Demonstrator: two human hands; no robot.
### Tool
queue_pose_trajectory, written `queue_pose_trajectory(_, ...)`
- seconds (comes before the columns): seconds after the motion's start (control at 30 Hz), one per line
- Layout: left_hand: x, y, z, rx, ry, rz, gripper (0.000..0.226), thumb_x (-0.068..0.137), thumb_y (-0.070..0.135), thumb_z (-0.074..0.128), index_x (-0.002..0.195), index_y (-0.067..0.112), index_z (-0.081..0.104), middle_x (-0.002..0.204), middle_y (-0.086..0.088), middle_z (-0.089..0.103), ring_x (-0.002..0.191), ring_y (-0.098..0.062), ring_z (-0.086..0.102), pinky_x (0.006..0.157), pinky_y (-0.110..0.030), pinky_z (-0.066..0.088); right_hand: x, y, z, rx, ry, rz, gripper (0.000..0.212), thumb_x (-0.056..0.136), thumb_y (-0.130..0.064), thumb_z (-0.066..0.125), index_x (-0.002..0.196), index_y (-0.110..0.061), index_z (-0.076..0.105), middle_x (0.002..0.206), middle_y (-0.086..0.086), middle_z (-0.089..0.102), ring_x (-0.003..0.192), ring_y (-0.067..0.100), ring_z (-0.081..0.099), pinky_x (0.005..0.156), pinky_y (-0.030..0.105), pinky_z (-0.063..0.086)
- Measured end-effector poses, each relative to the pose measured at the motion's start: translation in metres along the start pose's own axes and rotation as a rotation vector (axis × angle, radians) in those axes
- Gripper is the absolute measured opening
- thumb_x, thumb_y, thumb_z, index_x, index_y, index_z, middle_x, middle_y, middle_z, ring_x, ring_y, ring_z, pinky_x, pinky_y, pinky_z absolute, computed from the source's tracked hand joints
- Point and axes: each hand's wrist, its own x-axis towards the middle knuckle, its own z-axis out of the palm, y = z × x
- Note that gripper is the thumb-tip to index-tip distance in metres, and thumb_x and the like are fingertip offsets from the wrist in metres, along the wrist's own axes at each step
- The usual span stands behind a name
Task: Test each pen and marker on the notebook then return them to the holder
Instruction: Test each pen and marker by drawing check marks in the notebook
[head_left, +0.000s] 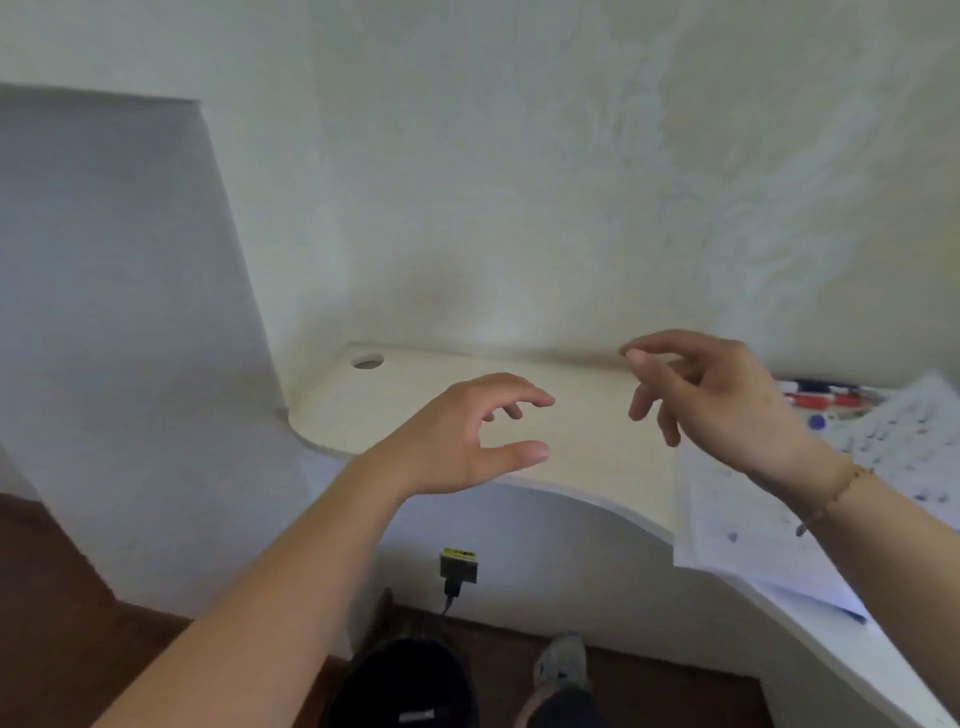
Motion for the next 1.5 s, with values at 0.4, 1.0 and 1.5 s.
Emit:
queue_pose_trajectory(0.4,0.197,0.093,0.19,-0.06,-0.244,0.069,0.047,0.093,0.047,0.056,0.136,0.03,0.046,0.134,0.013,0.054,0.12,-0.009,0.052,0.098,-0.03,0.044,-0.076,0.138,-0.207,-0.197,0.653,0.317,0.02,0.092,-0.029,0.06,0.073,-0.026,0.067,0.065,-0.016,0.071,0.053,0.001,0.059,0.058,0.021,0.05)
queue_pose_trajectory(1.0,0.248,0.041,0.183,-0.975,-0.487,-0.134,0.08,0.093,0.07,0.022,0.107,0.006,0.069,0.063,-0.018,0.054,0.087,-0.035,0.063,0.085,-0.044,0.044,0.025,0.234,-0.186,-0.829,-0.019,0.322,0.065,0.087,0.006,0.044,0.139,-0.033,0.045,0.142,0.0,0.048,0.125,0.022,0.048,0.095,0.038,0.049)
queue_pose_trajectory(1.5,0.206,0.125,0.217,0.477,-0.717,0.209,0.041,0.082,-0.001,0.051,0.109,0.029,0.06,0.101,0.005,0.053,0.099,-0.022,0.056,0.072,-0.032,0.045,0.0,0.225,-0.195,-0.606,0.414,0.201,0.017,0.089,-0.03,0.064,0.105,-0.026,0.065,0.08,-0.004,0.055,0.078,0.013,0.051,0.064,0.027,0.042)
